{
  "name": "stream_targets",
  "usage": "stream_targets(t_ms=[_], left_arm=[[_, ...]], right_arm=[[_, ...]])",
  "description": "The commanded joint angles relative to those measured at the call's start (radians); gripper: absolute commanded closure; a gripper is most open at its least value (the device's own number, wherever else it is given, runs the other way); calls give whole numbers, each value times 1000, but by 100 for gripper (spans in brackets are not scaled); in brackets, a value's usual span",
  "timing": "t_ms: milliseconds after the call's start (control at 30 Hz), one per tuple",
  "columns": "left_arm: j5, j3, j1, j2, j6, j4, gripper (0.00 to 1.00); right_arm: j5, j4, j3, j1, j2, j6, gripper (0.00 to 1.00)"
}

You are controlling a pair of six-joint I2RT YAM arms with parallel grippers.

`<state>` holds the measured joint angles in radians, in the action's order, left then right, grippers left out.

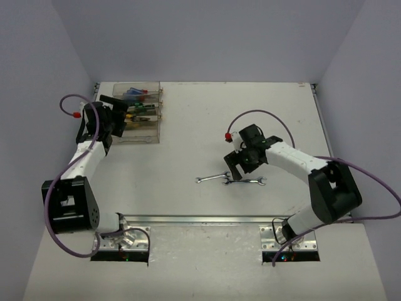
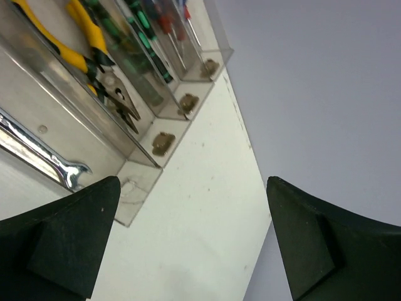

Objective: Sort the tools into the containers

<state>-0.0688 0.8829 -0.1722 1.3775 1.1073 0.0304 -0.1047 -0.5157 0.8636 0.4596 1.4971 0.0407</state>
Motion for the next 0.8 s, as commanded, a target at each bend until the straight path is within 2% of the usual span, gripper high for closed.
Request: stream_targets(t_ms=[0, 200, 367, 533, 600, 733, 767], left_arm=[[-143, -46, 37, -143, -198, -27, 0], [-235, -192, 74, -245, -219, -3, 0], [-294, -194, 87, -265, -255, -17, 0], [-313, -189, 88, -293, -257, -17, 0], [-322, -184, 89, -305, -255, -18, 0], [-333, -185, 89, -314, -256, -20, 0], [-339, -184, 89, -314, -256, -21, 0]], right_arm=[[95, -46, 31, 102, 121, -235, 9], [143, 27, 28, 114, 219, -342, 12], [122, 48, -14, 113, 238, -384, 14], [70, -1, -31, 96, 231, -397, 18], [60, -11, -28, 88, 234, -396, 29], [75, -26, -26, 85, 279, -387, 65], [76, -29, -26, 83, 284, -386, 70]])
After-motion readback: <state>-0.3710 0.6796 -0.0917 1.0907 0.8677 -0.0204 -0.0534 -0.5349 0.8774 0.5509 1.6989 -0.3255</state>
